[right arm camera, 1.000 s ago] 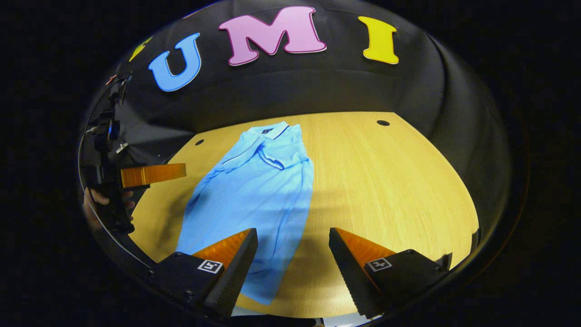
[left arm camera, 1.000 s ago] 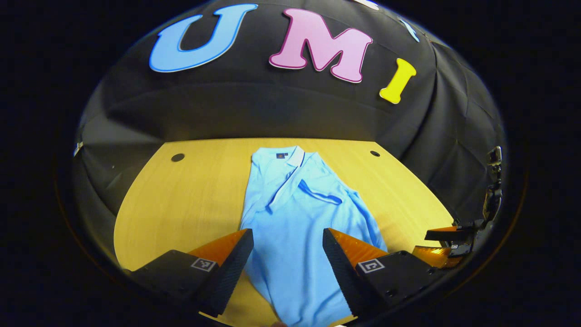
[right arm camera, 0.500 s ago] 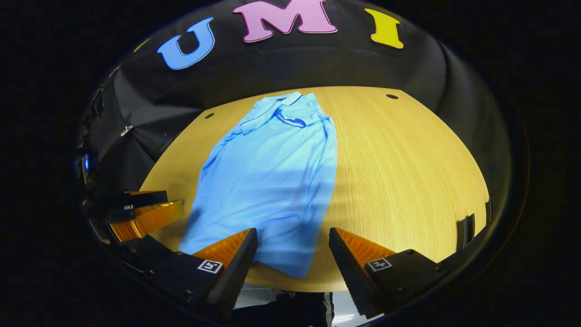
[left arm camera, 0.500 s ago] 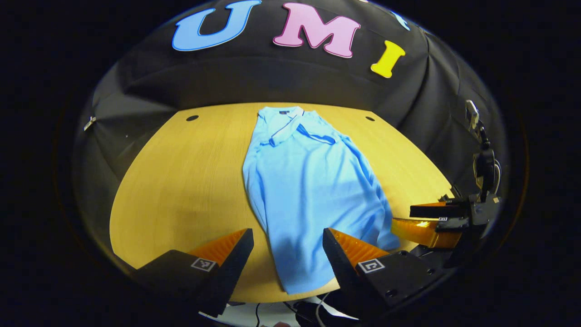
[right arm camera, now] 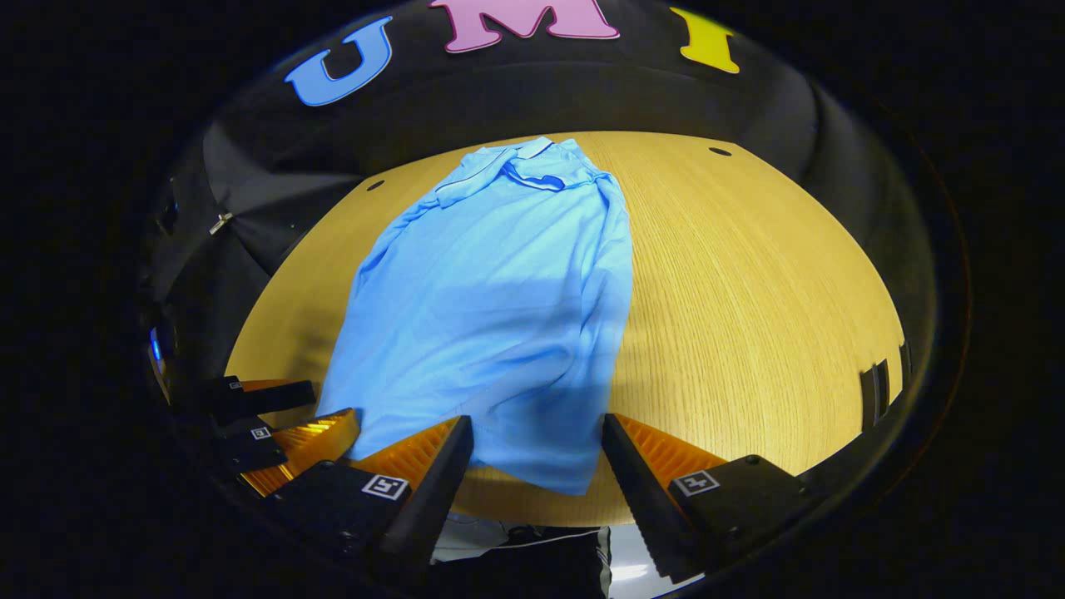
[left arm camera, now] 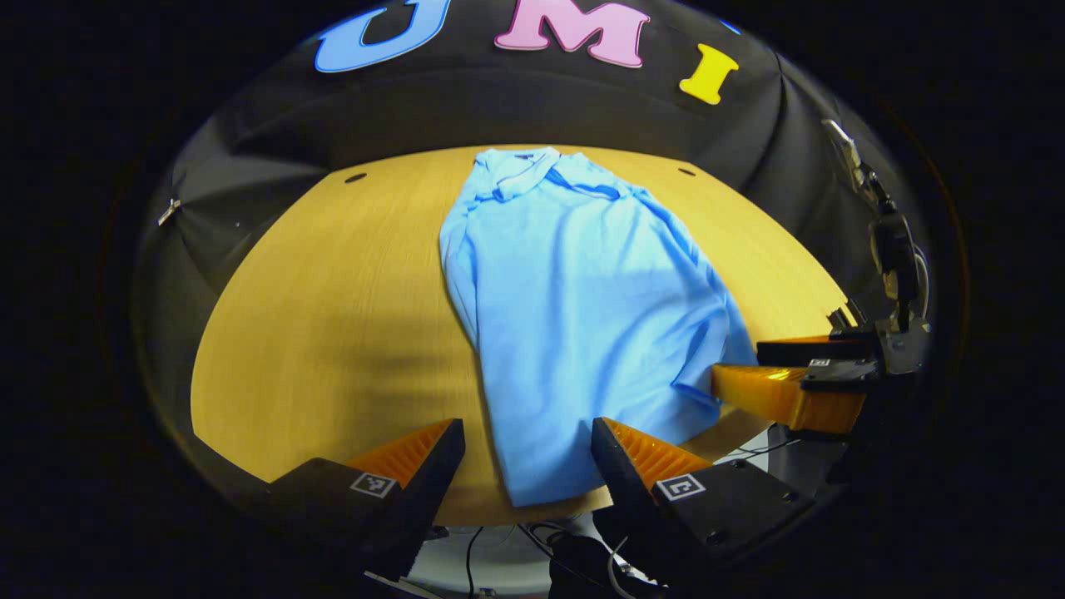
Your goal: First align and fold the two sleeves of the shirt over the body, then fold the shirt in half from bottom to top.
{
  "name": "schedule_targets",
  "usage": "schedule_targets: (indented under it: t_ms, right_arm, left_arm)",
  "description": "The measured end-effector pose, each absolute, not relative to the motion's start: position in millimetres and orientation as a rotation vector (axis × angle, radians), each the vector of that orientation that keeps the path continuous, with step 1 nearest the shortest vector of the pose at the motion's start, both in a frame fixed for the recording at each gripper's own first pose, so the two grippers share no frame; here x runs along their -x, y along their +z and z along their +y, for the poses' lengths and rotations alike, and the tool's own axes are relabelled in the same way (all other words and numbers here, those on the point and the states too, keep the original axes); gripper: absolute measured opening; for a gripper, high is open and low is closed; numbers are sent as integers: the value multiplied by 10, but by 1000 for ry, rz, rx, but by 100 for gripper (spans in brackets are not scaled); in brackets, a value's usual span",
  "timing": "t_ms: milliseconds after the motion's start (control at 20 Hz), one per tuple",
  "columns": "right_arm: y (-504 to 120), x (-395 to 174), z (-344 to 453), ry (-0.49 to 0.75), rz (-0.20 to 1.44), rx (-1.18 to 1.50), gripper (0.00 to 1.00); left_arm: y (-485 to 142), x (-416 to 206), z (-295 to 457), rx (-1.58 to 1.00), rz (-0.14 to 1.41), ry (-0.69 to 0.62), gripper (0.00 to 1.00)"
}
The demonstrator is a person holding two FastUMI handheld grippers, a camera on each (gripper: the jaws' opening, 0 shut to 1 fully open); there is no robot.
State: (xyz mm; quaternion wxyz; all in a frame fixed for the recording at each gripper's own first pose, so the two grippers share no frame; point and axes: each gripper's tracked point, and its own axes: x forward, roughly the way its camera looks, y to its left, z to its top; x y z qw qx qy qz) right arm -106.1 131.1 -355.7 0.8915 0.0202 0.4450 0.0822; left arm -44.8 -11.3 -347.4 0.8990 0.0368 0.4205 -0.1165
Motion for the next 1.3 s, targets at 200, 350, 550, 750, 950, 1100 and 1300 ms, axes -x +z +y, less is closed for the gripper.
schedule_targets:
  t_ms: [200, 350, 550, 750, 950, 1100, 1300]
  right_arm:
    - [-3587, 1056, 1332, 169, 925, 19, 79]
    - [-3602, 1005, 1446, 168, 938, -41, 37]
    - [-3566, 1026, 1475, 136, 971, -66, 7]
    - [-3592, 1023, 1494, 166, 974, -44, 5]
    - [-3599, 1031, 1472, 156, 989, -102, 5]
    - [-3592, 1057, 1445, 159, 1004, -100, 5]
    - [-3474, 1048, 1445, 188, 995, -82, 5]
  left_arm:
    - [-3499, 429, -209, -105, 828, -254, 84]
    - [-3492, 399, -314, -96, 797, -288, 63]
    - [-3492, 391, -386, -48, 768, -318, 17]
    - [-3484, 414, -384, -17, 796, -317, 7]
    - [-3484, 398, -398, -37, 822, -331, 7]
    - [-3483, 372, -392, -36, 845, -346, 7]
    - [-3454, 394, -390, -38, 865, -339, 7]
